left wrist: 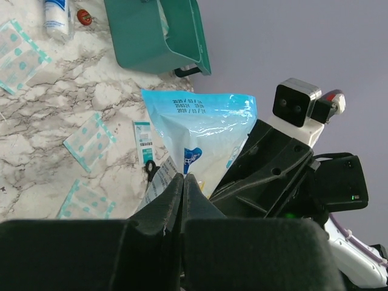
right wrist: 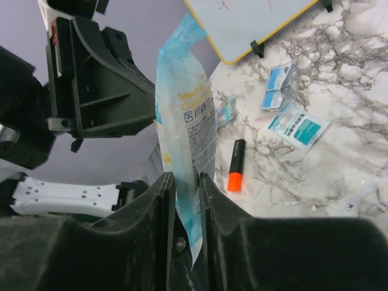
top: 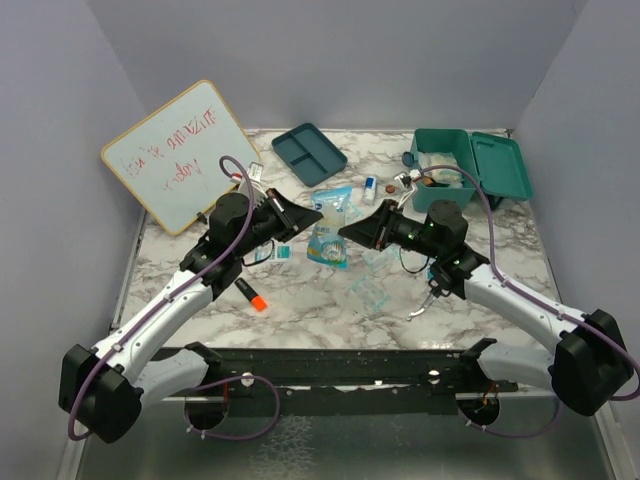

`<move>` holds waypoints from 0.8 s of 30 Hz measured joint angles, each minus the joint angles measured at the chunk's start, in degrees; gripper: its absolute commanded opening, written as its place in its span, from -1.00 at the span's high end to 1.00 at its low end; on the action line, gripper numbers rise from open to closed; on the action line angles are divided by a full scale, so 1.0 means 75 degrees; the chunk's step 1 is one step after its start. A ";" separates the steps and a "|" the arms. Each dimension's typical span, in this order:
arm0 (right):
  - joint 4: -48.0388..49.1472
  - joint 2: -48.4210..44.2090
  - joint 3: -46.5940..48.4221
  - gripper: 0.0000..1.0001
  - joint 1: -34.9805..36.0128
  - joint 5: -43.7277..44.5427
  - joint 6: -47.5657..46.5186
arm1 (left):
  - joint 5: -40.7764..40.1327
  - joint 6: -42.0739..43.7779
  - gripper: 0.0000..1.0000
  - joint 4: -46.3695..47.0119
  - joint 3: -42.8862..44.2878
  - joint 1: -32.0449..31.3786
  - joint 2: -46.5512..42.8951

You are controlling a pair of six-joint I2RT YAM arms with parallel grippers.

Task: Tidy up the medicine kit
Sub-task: Pick up the medical item at the center of the board.

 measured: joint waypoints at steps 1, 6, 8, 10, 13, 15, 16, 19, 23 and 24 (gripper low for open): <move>0.0000 0.0000 0.0000 0.75 0.0000 0.0012 0.0006 | 0.0000 -0.0026 1.00 0.0032 -0.0035 0.0000 0.0006; 0.0012 0.0085 -0.0055 0.99 0.0000 0.0181 -0.0009 | 0.0003 -0.0119 1.00 0.0111 -0.0140 0.0000 0.0015; -0.0003 0.0152 -0.0076 0.99 0.0000 0.0239 -0.0012 | 0.0000 -0.0111 0.99 0.0119 -0.0175 0.0000 0.0015; -0.0015 0.0210 -0.0093 0.99 0.0000 0.0309 -0.0017 | 0.0000 -0.0067 0.87 0.0093 -0.0195 0.0000 0.0012; -0.0061 0.0265 -0.0096 0.99 0.0000 0.0484 -0.0085 | -0.0003 0.0070 0.23 0.0032 -0.0204 0.0000 0.0012; -0.0122 0.0268 -0.0096 0.99 0.0000 0.0568 -0.0149 | -0.0006 0.0166 -0.05 0.0012 -0.0224 0.0000 0.0012; -0.0166 0.0268 -0.0096 0.99 0.0000 0.0621 -0.0207 | -0.0012 0.0262 -0.15 -0.0041 -0.0230 0.0000 0.0012; -0.0586 0.0230 -0.0047 0.99 0.0000 0.0947 -0.0443 | -0.0017 0.0469 -0.50 -0.0219 -0.0233 0.0000 0.0012; -0.1746 0.0061 0.0393 0.99 0.0000 0.1743 -0.0965 | -0.0017 0.0953 -0.97 -0.0787 -0.0154 0.0000 0.0020; -0.2043 0.0015 0.0562 0.99 -0.0003 0.1938 -0.1099 | -0.0020 0.1116 -0.98 -0.0941 -0.0102 0.0000 0.0023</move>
